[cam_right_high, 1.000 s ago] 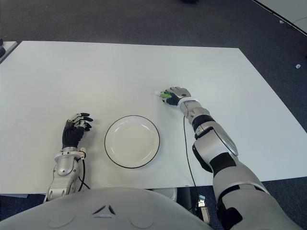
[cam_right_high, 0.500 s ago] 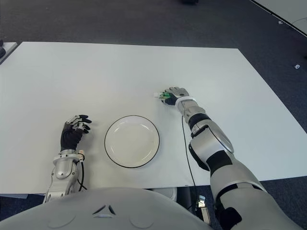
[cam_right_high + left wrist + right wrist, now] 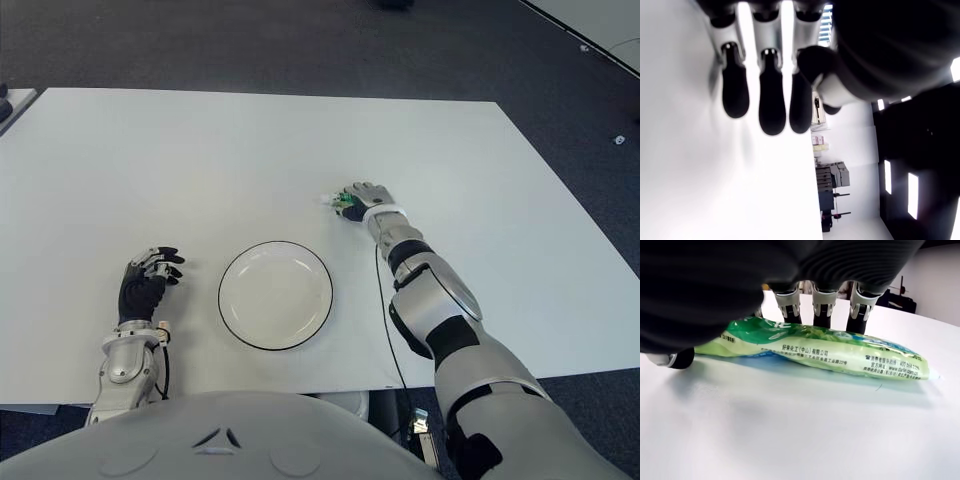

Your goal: Put the toothpaste on the table into the plate.

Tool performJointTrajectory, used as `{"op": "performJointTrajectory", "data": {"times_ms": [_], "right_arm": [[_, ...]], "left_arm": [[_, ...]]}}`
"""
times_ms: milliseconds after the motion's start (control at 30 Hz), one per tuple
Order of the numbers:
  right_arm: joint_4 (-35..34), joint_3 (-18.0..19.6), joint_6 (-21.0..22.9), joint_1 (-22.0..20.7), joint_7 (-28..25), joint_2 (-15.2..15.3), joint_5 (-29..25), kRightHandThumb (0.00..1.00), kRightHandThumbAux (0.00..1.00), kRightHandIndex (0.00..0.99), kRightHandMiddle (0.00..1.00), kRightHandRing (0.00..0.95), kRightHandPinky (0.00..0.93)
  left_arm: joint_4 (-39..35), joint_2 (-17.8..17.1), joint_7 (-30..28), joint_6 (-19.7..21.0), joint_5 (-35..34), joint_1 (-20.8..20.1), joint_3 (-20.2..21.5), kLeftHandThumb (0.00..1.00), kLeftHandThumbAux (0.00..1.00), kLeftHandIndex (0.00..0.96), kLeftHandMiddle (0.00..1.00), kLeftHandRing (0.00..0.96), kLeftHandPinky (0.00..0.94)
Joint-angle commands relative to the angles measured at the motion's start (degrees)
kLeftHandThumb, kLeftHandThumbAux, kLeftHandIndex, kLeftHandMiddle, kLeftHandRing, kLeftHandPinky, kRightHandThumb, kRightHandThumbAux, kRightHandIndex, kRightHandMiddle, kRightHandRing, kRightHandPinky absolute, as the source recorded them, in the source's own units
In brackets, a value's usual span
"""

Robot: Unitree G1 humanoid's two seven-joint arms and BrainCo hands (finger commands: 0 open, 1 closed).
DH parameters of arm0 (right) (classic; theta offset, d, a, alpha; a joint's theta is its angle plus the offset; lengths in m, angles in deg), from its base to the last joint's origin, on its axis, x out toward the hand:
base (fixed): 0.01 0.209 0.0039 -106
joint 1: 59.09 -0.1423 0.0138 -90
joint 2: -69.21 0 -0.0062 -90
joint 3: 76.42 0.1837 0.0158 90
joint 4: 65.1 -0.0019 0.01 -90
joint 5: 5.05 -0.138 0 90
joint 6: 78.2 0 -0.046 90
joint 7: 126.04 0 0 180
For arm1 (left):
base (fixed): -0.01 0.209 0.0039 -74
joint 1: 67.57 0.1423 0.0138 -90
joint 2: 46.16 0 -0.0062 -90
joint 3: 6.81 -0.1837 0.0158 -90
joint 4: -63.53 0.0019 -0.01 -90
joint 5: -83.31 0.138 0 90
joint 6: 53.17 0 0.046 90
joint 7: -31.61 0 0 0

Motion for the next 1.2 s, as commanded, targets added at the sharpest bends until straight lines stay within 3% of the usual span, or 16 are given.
{"op": "performJointTrajectory", "data": {"times_ms": [33, 167, 367, 467, 533, 667, 733, 933, 1100, 1200], "right_arm": [[1.9, 0.5, -0.2, 4.4, -1.6, -1.7, -1.0, 0.544, 0.181, 0.0, 0.0, 0.0, 0.0], [1.9, 1.9, -0.4, 5.5, 0.2, -1.7, -2.2, 0.541, 0.26, 0.0, 0.0, 0.0, 0.0], [2.2, 3.0, -1.1, 7.3, 2.6, -1.1, -3.2, 0.55, 0.388, 0.001, 0.025, 0.037, 0.101], [2.2, 3.3, -1.9, 7.8, 3.8, -1.2, -3.4, 0.573, 0.44, 0.061, 0.14, 0.152, 0.181], [2.1, 3.5, -2.3, 8.0, 4.4, -1.2, -3.6, 0.599, 0.474, 0.162, 0.232, 0.247, 0.267], [2.0, 3.8, -3.6, 8.7, 5.9, -1.5, -3.7, 0.648, 0.498, 0.321, 0.327, 0.342, 0.372], [1.9, 4.1, -4.3, 8.9, 6.2, -1.5, -3.9, 0.689, 0.618, 0.385, 0.371, 0.378, 0.408], [2.0, 4.1, -5.4, 9.1, 6.2, -1.4, -4.0, 0.72, 0.692, 0.429, 0.444, 0.431, 0.454], [2.1, 3.9, -5.5, 9.4, 6.3, -1.4, -3.9, 0.822, 0.681, 0.403, 0.503, 0.661, 0.679], [2.1, 3.8, -5.3, 9.5, 6.3, -1.3, -3.9, 0.836, 0.681, 0.391, 0.535, 0.736, 0.751]], "left_arm": [[-0.9, 0.2, 0.2, 1.6, 0.3, 0.8, 0.5, 0.833, 0.681, 0.41, 0.48, 0.585, 0.568], [-1.2, 0.1, 0.1, 1.4, 0.2, 1.0, 0.6, 0.834, 0.681, 0.414, 0.478, 0.588, 0.575], [-1.5, 0.0, -0.2, 1.7, 0.2, 1.0, 0.5, 0.836, 0.68, 0.417, 0.477, 0.59, 0.578], [-1.7, 0.0, -0.3, 2.3, 0.2, 0.8, 0.3, 0.836, 0.68, 0.418, 0.477, 0.59, 0.578], [-1.9, 0.0, -0.4, 2.6, 0.2, 0.8, 0.3, 0.836, 0.68, 0.418, 0.477, 0.591, 0.577], [-2.0, 0.0, -0.4, 2.8, 0.0, 0.6, 0.2, 0.837, 0.68, 0.419, 0.477, 0.591, 0.578], [-1.9, 0.0, -0.3, 2.7, 0.0, 0.5, 0.3, 0.837, 0.68, 0.421, 0.476, 0.591, 0.578], [-1.6, 0.0, -0.2, 2.4, 0.2, 0.4, 0.3, 0.837, 0.679, 0.424, 0.475, 0.59, 0.575], [-1.4, -0.3, -0.5, 2.3, 0.1, 0.3, 0.4, 0.836, 0.679, 0.422, 0.475, 0.59, 0.575], [-1.4, -0.4, -0.6, 2.2, 0.0, 0.3, 0.4, 0.836, 0.68, 0.421, 0.476, 0.59, 0.576]]}}
